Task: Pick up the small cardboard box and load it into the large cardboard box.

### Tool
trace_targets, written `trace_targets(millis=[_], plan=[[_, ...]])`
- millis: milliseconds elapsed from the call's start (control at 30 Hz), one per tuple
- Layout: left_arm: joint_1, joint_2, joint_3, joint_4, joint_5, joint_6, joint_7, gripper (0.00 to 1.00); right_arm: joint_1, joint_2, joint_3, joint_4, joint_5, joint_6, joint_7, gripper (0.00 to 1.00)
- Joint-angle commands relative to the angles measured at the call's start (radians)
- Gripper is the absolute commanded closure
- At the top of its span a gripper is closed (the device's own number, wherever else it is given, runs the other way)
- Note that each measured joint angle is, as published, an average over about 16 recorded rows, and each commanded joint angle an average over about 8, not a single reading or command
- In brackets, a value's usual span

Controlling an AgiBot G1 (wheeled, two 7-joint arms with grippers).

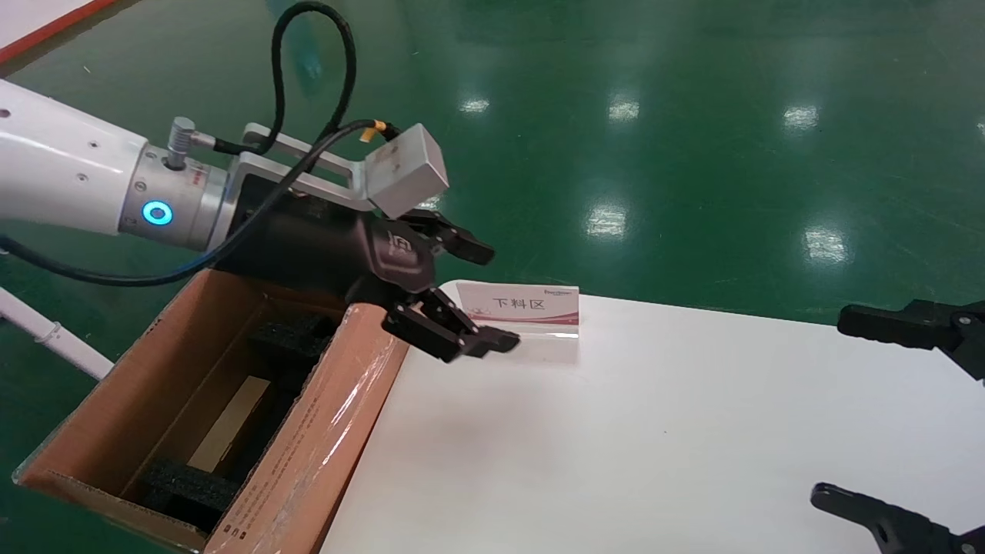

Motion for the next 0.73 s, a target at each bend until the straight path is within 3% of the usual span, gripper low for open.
trace_targets(millis=[33,633,733], plan=[[0.054,0.006,-0.066,0.002,-0.011,0.018,0.024,0.0,0.0,0.0,0.0,0.0,0.0,0.0,0.0,0.0],[0.541,0.056,-0.654,0.015,-0.11,0.182,0.234,0.0,0.0,0.0,-0.001,0.0,0.001,0.0,0.0,0.0],[0.582,0.06,-0.703,0.017,-0.118,0.196,0.252,0.0,0.0,0.0,-0.001,0.0,0.001,0.0,0.0,0.0]])
